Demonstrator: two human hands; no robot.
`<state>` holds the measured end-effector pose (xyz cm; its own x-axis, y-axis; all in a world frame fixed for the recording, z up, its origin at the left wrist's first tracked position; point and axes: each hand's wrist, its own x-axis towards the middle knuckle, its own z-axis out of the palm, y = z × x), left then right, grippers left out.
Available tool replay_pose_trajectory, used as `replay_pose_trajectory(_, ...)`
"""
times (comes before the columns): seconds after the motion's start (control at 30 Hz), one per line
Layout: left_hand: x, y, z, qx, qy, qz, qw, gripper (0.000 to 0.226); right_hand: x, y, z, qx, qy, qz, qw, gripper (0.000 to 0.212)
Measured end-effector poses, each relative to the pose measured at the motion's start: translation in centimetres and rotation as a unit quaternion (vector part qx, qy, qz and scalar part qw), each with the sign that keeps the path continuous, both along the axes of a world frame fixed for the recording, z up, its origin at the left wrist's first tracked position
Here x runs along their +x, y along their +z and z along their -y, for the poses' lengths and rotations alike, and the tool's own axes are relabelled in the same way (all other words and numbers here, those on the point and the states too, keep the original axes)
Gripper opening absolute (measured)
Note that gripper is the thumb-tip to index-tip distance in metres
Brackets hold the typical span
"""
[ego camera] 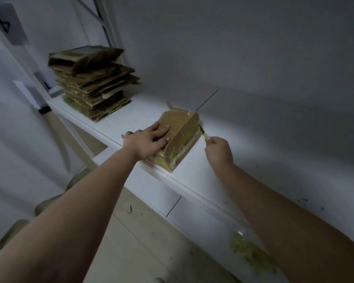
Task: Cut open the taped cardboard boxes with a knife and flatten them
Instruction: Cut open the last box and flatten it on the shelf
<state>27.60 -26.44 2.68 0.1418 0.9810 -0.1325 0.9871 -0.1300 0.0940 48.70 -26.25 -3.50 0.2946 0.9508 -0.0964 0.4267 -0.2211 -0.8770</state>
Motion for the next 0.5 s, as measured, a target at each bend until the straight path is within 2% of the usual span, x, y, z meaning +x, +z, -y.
replay_pose_trajectory(0.13,0.6,-0.1,1.4,-0.008,0.034,0.012,0.999,0.067,0.0,0.1,0.1,0.001,0.017,-0.075,0.997,0.007)
replay_pose_trajectory(0.2,0.7,-0.1,1.6,-0.012,0.039,0.008,0.999,0.066,0.2,0.0,0.4,0.002,0.019,-0.095,0.995,0.015)
replay_pose_trajectory(0.33,0.9,-0.2,1.4,-0.018,0.043,-0.001,0.999,0.052,0.5,-0.5,0.3,0.030,0.018,-0.051,0.998,0.028)
replay_pose_trajectory(0.5,0.9,-0.2,1.3,-0.021,0.050,0.005,0.998,0.065,-0.1,-0.7,-0.3,0.026,-0.001,-0.054,0.998,0.029)
